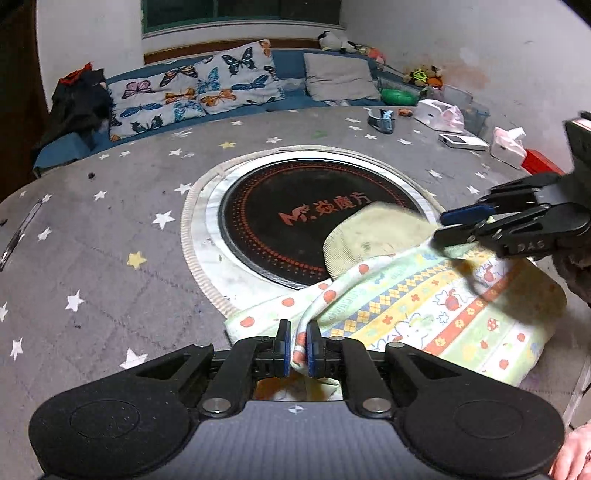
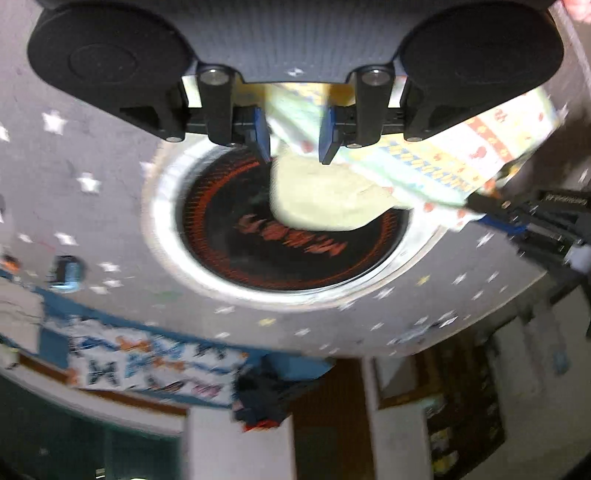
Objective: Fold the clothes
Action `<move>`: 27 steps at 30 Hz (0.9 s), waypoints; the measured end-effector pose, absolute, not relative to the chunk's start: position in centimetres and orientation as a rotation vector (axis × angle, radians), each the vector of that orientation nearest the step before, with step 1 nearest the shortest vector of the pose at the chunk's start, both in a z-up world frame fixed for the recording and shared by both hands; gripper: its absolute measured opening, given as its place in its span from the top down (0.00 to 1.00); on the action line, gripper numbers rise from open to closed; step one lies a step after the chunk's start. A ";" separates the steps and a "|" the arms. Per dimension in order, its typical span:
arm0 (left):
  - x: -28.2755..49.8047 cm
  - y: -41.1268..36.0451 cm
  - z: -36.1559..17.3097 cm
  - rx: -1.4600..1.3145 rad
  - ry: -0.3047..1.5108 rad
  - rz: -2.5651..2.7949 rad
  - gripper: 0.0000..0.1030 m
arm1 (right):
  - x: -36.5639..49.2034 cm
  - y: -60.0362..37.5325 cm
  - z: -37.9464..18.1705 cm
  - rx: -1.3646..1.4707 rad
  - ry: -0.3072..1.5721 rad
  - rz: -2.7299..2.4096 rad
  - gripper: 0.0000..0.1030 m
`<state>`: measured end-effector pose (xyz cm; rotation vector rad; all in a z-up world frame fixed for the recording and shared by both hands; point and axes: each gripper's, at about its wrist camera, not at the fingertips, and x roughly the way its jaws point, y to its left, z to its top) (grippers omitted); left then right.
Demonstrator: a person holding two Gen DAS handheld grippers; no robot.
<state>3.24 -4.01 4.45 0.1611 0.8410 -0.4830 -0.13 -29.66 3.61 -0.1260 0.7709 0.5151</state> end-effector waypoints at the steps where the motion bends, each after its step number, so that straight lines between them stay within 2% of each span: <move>1: 3.4 -3.9 4.5 0.158 0.844 -0.479 0.89 | -0.3 -30.4 3.8 -0.108 0.753 0.487 0.72; 8: 4.4 -3.0 4.8 0.133 0.856 -0.420 0.81 | -3.8 -32.9 3.8 -0.091 0.702 0.421 0.72; 14: 4.7 -1.2 5.5 0.110 0.842 -0.285 0.82 | -4.4 -35.1 2.0 -0.076 0.737 0.302 0.73; 20: 2.4 -2.3 7.2 0.018 0.796 -0.347 0.82 | -4.3 -34.6 4.1 -0.020 0.653 0.345 0.73; 27: 2.0 -6.7 6.8 -0.060 0.795 -0.494 0.83 | -2.2 -31.0 2.8 -0.012 0.680 0.439 0.84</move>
